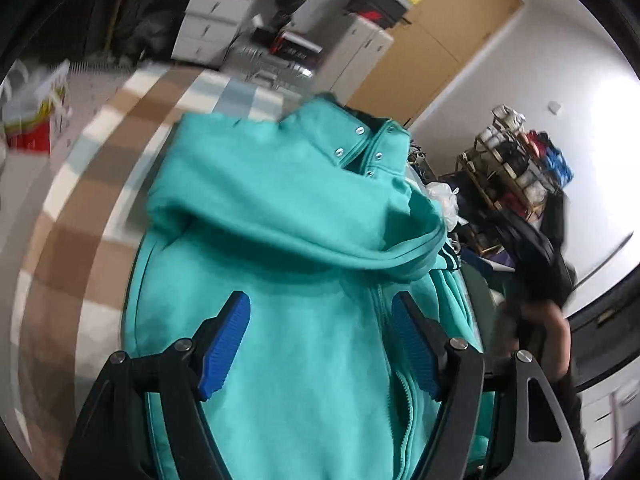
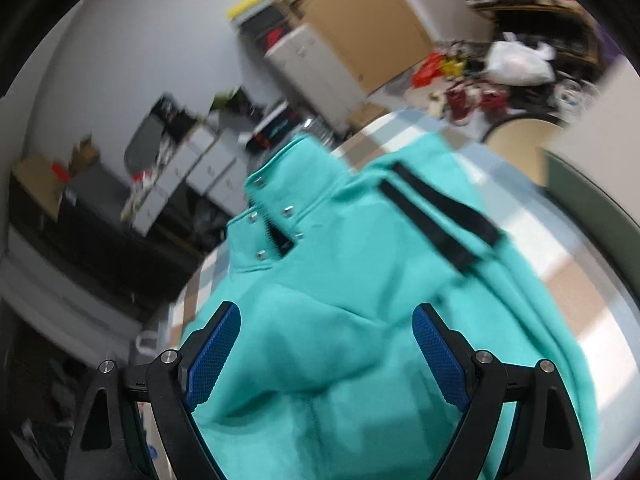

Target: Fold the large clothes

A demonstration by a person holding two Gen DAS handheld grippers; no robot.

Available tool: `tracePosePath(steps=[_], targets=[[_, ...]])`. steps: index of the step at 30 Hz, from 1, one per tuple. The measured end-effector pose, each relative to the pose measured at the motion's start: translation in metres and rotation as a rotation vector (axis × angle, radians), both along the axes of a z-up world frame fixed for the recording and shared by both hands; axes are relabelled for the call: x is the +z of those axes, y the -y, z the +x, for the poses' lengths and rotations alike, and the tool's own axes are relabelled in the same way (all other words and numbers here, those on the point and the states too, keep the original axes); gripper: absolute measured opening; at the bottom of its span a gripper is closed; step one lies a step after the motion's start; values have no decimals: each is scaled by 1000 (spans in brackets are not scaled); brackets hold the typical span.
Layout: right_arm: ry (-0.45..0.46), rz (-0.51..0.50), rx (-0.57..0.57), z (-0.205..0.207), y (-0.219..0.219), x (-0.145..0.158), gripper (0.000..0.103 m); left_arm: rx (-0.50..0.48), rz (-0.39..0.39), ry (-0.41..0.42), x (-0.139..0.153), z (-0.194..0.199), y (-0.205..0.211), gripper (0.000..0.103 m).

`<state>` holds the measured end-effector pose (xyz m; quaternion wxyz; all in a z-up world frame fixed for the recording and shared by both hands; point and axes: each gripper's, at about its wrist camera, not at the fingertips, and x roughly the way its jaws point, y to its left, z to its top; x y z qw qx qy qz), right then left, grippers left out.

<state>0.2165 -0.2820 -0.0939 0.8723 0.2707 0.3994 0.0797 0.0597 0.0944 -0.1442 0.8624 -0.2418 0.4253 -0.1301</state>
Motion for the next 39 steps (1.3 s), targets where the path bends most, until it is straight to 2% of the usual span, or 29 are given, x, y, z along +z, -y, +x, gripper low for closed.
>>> tracePosePath(steps=[4, 5, 6, 7, 8, 10, 13, 14, 16, 17, 20, 21, 22, 23, 24, 26, 27, 28, 30, 31, 32, 34, 39], targets=[[-195, -161, 44, 54, -36, -5, 86, 34, 29, -6, -3, 7, -10, 69], [-285, -247, 49, 69, -48, -13, 80, 40, 22, -10, -3, 8, -13, 69], [-328, -286, 46, 77, -54, -18, 49, 50, 15, -14, -3, 9, -14, 69], [-349, -297, 47, 81, -56, -21, 29, 59, 7, -23, -4, 8, -18, 69], [-368, -288, 44, 85, -59, -22, 28, 60, -2, -32, -5, 8, -21, 69], [-335, -247, 75, 91, -67, -16, 24, 57, -23, -42, -7, 9, -25, 69], [-152, -193, 137, 95, -78, 23, 22, 65, -20, -29, -5, 7, -29, 69], [-34, -137, 152, 91, -77, 46, 22, 69, -17, -26, -4, 7, -30, 69], [121, -39, 158, 85, -69, 70, 22, 84, -17, -21, -4, 7, -32, 69], [237, 53, 155, 77, -56, 84, 22, 88, -21, -20, -4, 8, -32, 69], [513, 309, 125, 51, -9, 90, 22, 103, -24, -11, -4, 8, -32, 69], [549, 358, 97, 46, 6, 80, 23, 110, -20, -7, -4, 9, -32, 69], [541, 385, 74, 45, 13, 71, 24, 123, -14, -2, -3, 9, -31, 69], [474, 442, 33, 48, 29, 42, 25, 127, -13, -1, -3, 10, -30, 69], [355, 501, -4, 55, 43, 5, 25, 126, -11, -3, -4, 12, -29, 69], [110, 475, -86, 59, 60, -59, 25, 127, -3, -9, -6, 15, -27, 69], [40, 447, -99, 56, 64, -81, 25, 126, 3, -12, -7, 16, -26, 69], [19, 436, -99, 52, 67, -92, 25, 130, 15, -14, -8, 16, -25, 69], [51, 443, -68, 36, 69, -103, 25, 130, 38, -22, -10, 19, -24, 69], [49, 432, -59, 30, 69, -101, 28, 131, 47, -23, -10, 21, -24, 69], [30, 417, -52, 25, 69, -100, 29, 130, 53, -26, -10, 23, -25, 69], [-15, 367, -44, 18, 70, -98, 38, 114, 57, -33, -8, 31, -25, 69], [-83, 286, 40, 18, 70, -92, 40, 64, 113, -45, -3, 73, -21, 69]])
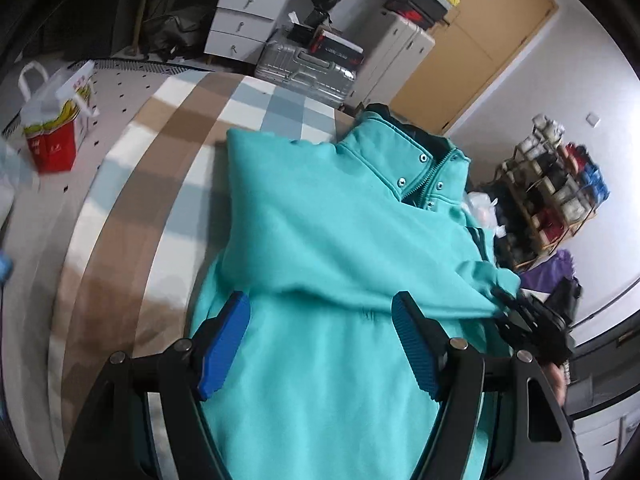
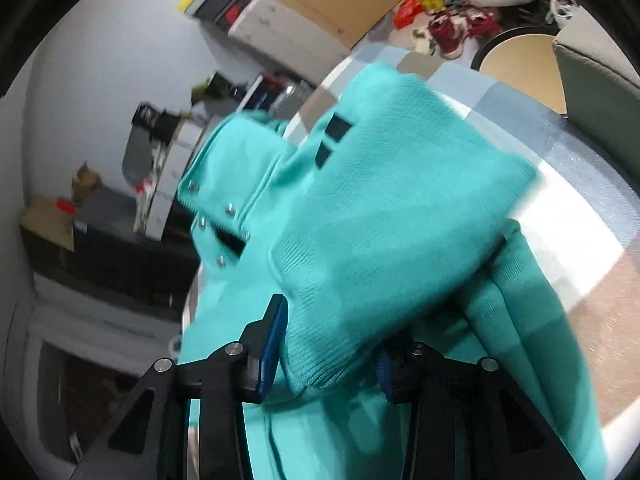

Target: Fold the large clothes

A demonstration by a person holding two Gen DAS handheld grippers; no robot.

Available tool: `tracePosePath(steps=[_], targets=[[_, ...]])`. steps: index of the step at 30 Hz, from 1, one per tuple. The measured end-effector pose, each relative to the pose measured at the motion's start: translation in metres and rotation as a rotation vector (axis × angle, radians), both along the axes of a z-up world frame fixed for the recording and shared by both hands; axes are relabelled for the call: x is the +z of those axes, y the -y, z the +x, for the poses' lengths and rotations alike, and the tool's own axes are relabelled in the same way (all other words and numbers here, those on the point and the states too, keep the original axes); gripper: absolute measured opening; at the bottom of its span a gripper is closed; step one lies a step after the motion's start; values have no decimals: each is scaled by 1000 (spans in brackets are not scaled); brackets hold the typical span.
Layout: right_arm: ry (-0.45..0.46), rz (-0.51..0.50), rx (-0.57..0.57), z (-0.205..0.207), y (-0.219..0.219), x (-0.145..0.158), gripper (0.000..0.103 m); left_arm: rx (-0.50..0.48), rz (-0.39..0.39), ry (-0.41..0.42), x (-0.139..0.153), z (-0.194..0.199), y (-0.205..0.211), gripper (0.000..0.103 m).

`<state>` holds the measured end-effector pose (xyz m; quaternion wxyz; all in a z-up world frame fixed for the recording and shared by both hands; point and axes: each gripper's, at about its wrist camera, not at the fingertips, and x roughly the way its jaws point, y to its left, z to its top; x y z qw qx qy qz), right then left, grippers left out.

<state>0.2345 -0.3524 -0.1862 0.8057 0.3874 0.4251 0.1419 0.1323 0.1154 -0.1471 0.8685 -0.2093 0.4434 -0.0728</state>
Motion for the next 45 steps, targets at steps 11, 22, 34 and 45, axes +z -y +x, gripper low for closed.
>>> tracePosePath(steps=[11, 22, 34, 45], targets=[[-28, -352, 52, 10, -5, 33, 65, -55, 69, -148, -60, 66, 21, 69], [294, -210, 74, 49, -10, 114, 11, -3, 40, -108, -53, 58, 15, 69], [23, -463, 109, 51, -1, 20, 20, 28, 196, -110, -56, 59, 20, 69], [179, -969, 195, 13, -54, 120, 60, 26, 139, -136, -48, 54, 16, 69]])
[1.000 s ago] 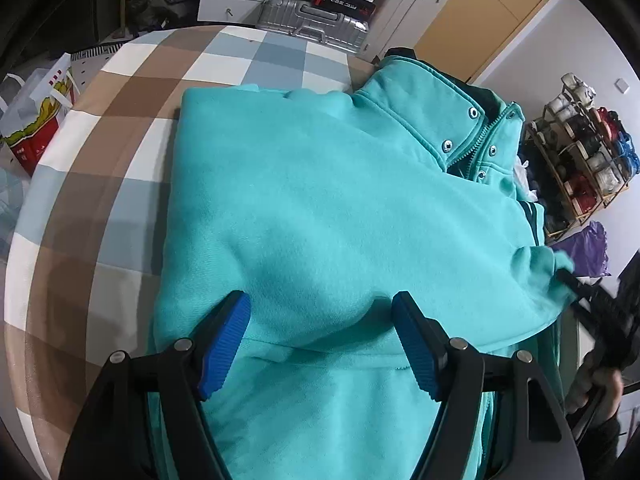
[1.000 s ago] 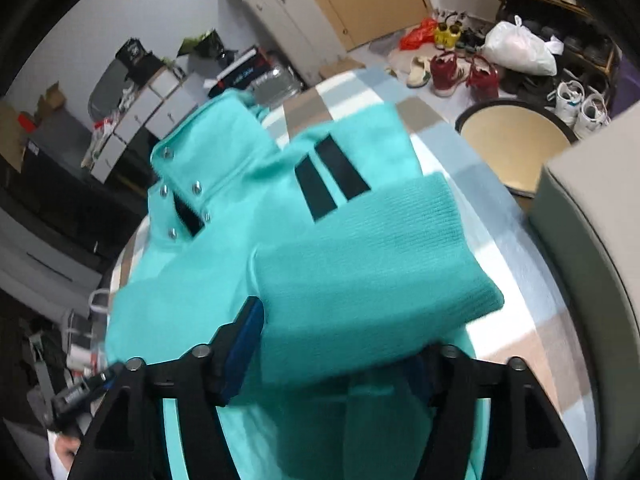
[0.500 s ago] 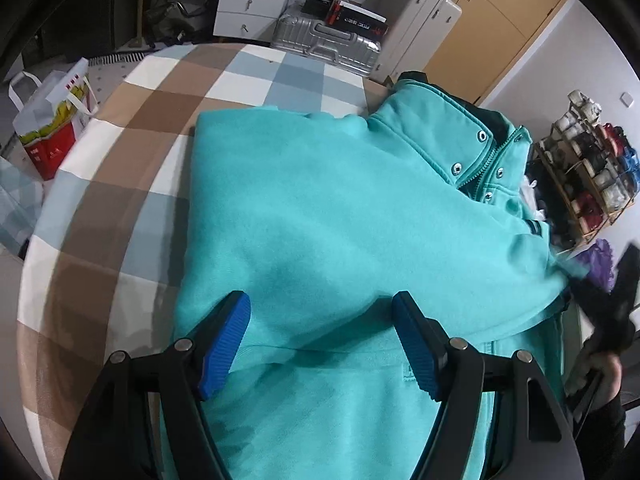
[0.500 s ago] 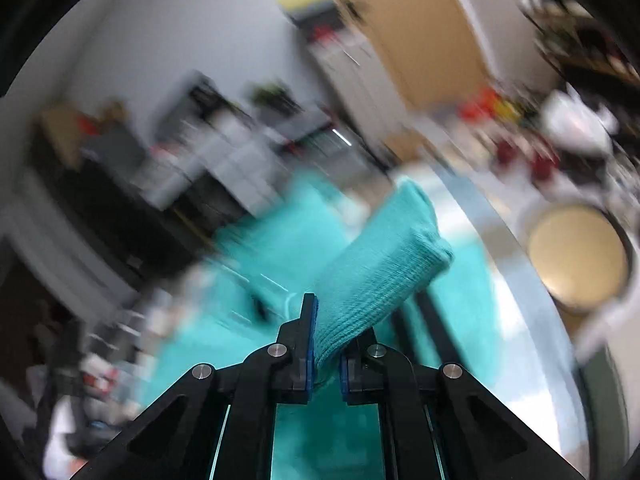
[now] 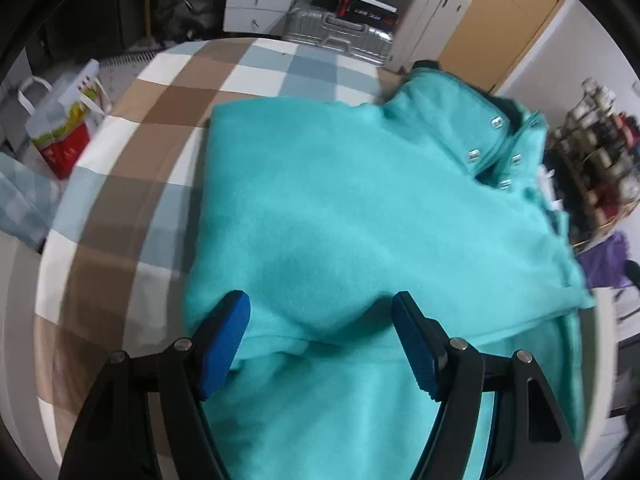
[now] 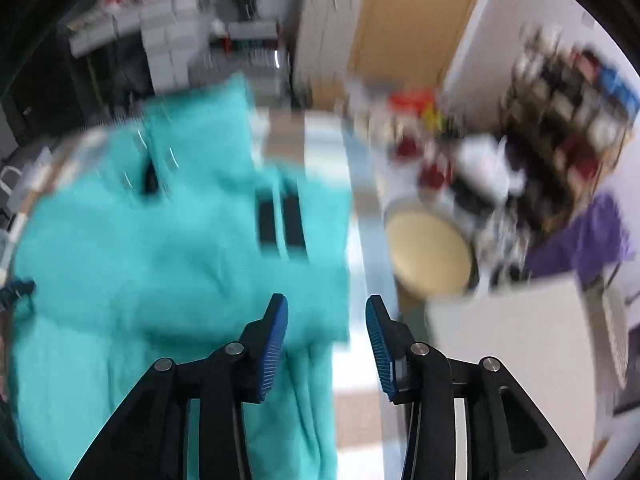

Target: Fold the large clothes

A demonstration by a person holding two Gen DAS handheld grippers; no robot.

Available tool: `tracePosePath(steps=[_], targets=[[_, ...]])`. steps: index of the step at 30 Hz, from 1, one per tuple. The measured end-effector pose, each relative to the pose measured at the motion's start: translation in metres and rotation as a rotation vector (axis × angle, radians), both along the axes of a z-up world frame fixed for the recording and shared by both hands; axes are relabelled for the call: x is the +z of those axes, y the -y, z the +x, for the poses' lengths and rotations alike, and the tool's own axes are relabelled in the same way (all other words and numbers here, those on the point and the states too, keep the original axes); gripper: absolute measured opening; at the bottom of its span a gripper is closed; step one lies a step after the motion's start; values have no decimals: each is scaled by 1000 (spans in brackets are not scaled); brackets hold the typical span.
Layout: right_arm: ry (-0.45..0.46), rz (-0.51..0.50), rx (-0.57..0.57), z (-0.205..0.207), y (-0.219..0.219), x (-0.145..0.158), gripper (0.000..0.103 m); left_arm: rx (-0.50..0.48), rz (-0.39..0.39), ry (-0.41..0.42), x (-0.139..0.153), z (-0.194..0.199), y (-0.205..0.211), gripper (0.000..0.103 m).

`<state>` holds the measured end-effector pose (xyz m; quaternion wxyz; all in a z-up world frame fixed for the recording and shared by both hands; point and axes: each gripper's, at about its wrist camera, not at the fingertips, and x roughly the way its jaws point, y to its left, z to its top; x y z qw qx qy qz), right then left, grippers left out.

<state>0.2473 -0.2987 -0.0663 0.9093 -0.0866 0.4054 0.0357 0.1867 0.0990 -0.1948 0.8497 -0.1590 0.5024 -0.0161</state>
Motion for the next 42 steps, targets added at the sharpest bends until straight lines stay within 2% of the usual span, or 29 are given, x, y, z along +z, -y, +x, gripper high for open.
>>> tracePosePath(steps=[1, 3, 5, 7, 9, 10, 11, 12, 13, 15, 16, 17, 19, 20, 21, 22, 23, 25, 26, 28, 30, 32, 33, 34, 35, 37, 39, 40, 42], targets=[[8, 10, 40, 0, -12, 1, 73, -23, -48, 18, 4, -2, 0, 69], [3, 3, 128, 8, -48, -8, 74, -49, -86, 89, 14, -5, 1, 69], [-35, -11, 178, 23, -81, -28, 74, -74, -24, 151, 23, -2, 9, 69], [-88, -1, 199, 39, -103, -54, 72, -90, 10, 124, 15, 8, 15, 69], [-119, -39, 186, 50, -113, -84, 72, -75, 14, 22, -9, 22, 12, 68], [-152, -92, 168, 58, -117, -100, 72, -67, -15, 34, -17, 23, 8, 68], [-184, -125, 158, 60, -118, -113, 72, -63, -5, 57, -15, 22, 9, 69], [-188, -114, 160, 59, -115, -122, 73, -65, 5, 40, -15, 23, 11, 69], [-145, -63, 157, 55, -107, -122, 73, -68, 32, 35, -13, 24, 14, 69], [-191, -34, 175, 55, -98, -117, 72, -57, 56, 34, -7, 22, 17, 69], [-176, -44, 165, 54, -92, -109, 64, -56, 53, 47, -2, 19, 18, 69], [-117, -52, 130, 50, -82, -98, 58, -75, 27, 70, 3, 17, 18, 69], [-43, -19, 81, 48, -63, -88, 60, -120, -55, 105, 9, 14, 15, 70], [-73, -32, 65, 53, -61, -92, 62, -101, -67, 75, 1, 18, 11, 70], [-158, -76, 53, 59, -58, -108, 67, -88, -67, 40, -6, 23, 10, 69], [-192, -101, 58, 58, -59, -117, 66, -94, -76, 25, -15, 26, 9, 69], [-129, -114, 87, 49, -58, -118, 67, -103, -45, 65, -14, 23, 10, 69], [-144, -154, 103, 44, -62, -116, 66, -104, 2, 32, -9, 23, 17, 70], [-163, -157, 105, 44, -62, -113, 66, -92, 4, 40, -2, 21, 18, 69], [-189, -132, 125, 46, -60, -102, 64, -133, -64, 128, 18, 11, 21, 70], [-139, -98, 131, 39, -55, -90, 63, -167, -25, 180, 32, 7, 30, 70], [-60, -106, 98, 40, -52, -82, 67, -180, 37, 106, 17, 17, 38, 70], [-65, -116, 76, 40, -51, -85, 72, -175, 34, 55, 5, 22, 36, 70], [-113, -121, 63, 46, -49, -96, 74, -150, 47, 8, -10, 25, 30, 69], [-220, -133, 55, 54, -47, -118, 74, -149, 70, 59, -7, 21, 30, 70], [-171, -116, 60, 52, -50, -117, 76, -154, 116, 18, 0, 21, 33, 70], [-246, -132, 57, 64, -59, -112, 74, -116, 95, 63, 16, 15, 24, 70], [-255, -80, 93, 66, -65, -102, 65, -103, 61, 134, 32, 10, 12, 70], [-172, 14, 140, 67, -77, -77, 66, -68, 44, 203, 51, 4, -6, 71]])
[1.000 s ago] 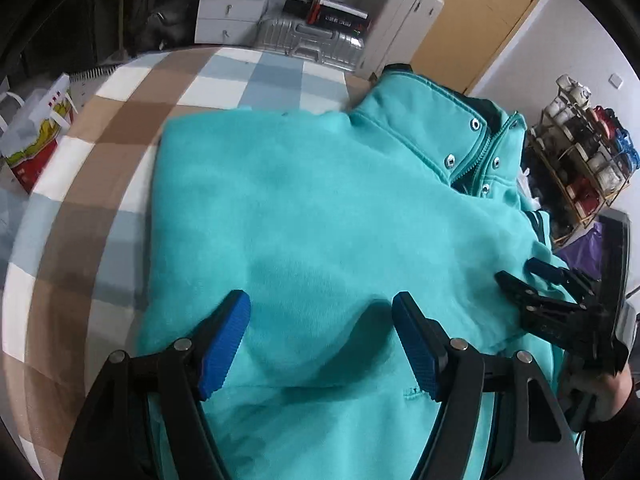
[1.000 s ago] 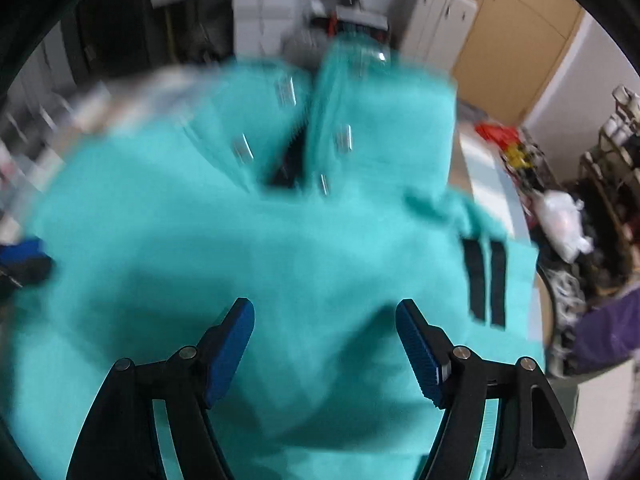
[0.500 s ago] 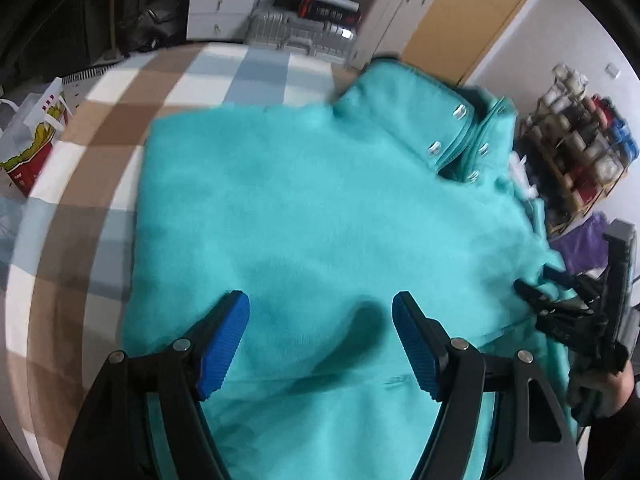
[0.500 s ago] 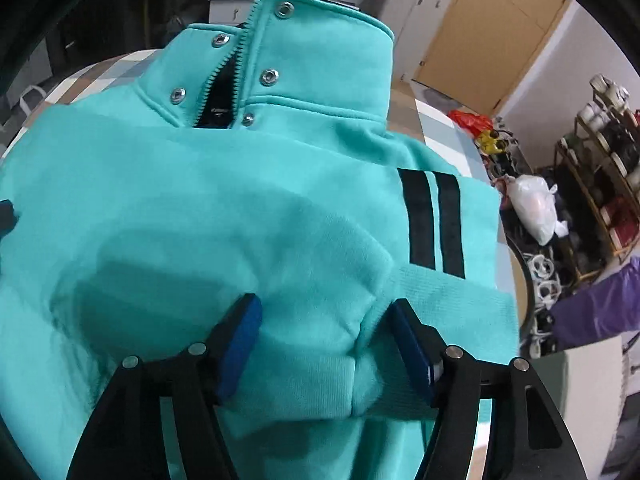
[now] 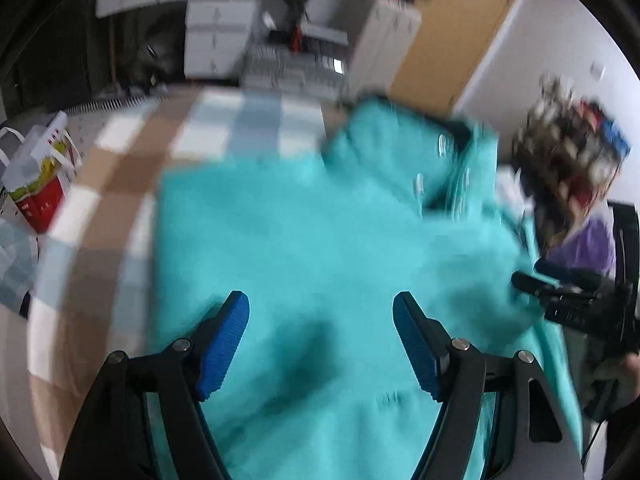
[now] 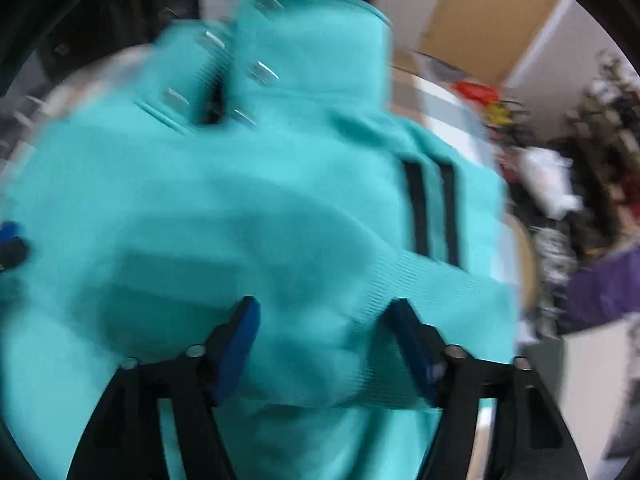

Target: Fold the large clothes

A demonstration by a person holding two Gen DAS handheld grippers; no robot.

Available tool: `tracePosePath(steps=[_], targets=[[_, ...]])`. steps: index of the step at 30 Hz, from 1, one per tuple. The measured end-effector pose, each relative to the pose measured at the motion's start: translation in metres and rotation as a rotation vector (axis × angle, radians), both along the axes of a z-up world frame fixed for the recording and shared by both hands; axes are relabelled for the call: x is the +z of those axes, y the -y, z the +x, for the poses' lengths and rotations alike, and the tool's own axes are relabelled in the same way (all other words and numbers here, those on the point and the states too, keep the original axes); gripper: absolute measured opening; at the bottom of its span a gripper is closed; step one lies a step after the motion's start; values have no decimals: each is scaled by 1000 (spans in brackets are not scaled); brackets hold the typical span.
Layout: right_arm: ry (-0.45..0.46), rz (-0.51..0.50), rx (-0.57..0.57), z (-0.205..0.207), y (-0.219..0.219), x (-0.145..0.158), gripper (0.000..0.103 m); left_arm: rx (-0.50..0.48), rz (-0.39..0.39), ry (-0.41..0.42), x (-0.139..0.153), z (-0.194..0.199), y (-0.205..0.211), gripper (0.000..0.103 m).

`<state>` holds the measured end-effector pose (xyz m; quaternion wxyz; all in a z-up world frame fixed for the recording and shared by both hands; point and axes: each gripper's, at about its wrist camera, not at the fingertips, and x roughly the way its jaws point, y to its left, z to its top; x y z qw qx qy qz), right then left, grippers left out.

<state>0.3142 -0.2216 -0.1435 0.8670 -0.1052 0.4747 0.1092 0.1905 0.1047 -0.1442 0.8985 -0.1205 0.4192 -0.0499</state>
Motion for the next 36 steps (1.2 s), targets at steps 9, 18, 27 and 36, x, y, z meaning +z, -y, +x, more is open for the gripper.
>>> tracePosePath(steps=[9, 18, 27, 36], targets=[[-44, -114, -89, 42, -37, -47, 73, 146, -160, -233, -40, 30, -68, 70], [29, -49, -117, 50, -2, -18, 74, -92, -392, -41, -21, 44, -42, 71], [-70, -24, -120, 61, 21, -42, 77, -27, -338, -169, -78, 67, -20, 69], [157, 251, -152, 118, 29, 41, 84, -93, -115, -144, -81, 56, 7, 69]])
